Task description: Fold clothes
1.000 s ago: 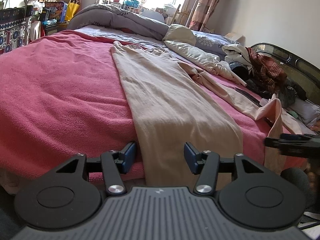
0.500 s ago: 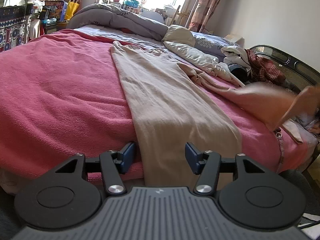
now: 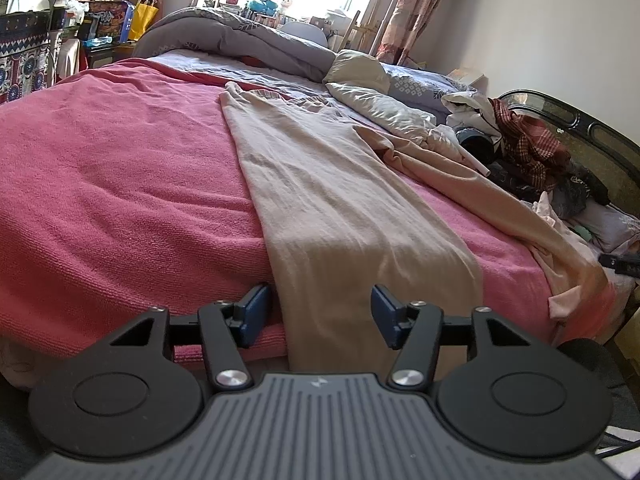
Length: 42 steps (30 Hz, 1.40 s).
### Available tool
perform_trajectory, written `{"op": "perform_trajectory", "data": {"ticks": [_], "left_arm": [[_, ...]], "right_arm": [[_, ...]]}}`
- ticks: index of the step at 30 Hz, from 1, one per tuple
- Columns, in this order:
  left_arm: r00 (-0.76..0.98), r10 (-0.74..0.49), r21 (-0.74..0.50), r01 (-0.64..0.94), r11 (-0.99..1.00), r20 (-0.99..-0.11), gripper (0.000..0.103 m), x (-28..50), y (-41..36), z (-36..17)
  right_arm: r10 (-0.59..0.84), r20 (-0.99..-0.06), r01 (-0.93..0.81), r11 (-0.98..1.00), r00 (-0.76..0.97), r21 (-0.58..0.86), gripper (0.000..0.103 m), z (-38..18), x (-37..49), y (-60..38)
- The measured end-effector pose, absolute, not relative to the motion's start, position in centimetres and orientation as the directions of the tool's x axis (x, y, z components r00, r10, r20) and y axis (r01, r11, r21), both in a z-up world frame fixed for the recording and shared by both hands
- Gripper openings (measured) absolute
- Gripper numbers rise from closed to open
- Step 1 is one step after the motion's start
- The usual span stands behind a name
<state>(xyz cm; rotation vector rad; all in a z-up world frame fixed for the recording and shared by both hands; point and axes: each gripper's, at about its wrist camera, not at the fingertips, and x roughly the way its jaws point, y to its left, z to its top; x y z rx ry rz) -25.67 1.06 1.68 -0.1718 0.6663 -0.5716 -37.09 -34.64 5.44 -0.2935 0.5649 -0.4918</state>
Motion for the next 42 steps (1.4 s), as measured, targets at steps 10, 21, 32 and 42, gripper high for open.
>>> {"op": "perform_trajectory", "data": {"ticks": [10, 21, 32, 42], "left_arm": [[0.636, -0.56, -0.337, 0.447, 0.828, -0.531, 0.061, -25.7, 1.2, 1.6], [0.632, -0.568, -0.337, 0.458, 0.823, -0.527, 0.066, -25.7, 0.9, 1.6], [0.637, -0.566, -0.335, 0.456, 0.824, -0.524, 0.06, -25.9, 1.1, 2.0], [0.639, -0.651, -0.089, 0.682, 0.725, -0.409, 0.06, -27.2, -4.0, 8.1]], "right_arm": [[-0.386, -0.576, -0.096, 0.767, 0.72, -0.634, 0.074, -0.6, -34.6, -27.0], [-0.25, -0.642, 0.199, 0.968, 0.725, -0.152, 0.046, 3.4, -32.6, -33.1], [-0.332, -0.604, 0.362, 0.929, 0.724, -0.076, 0.004, 4.1, -30.9, -34.2], [0.202, -0.477, -0.047, 0.947, 0.856, 0.317, 0.005, 9.7, -38.5, -34.9]]}}
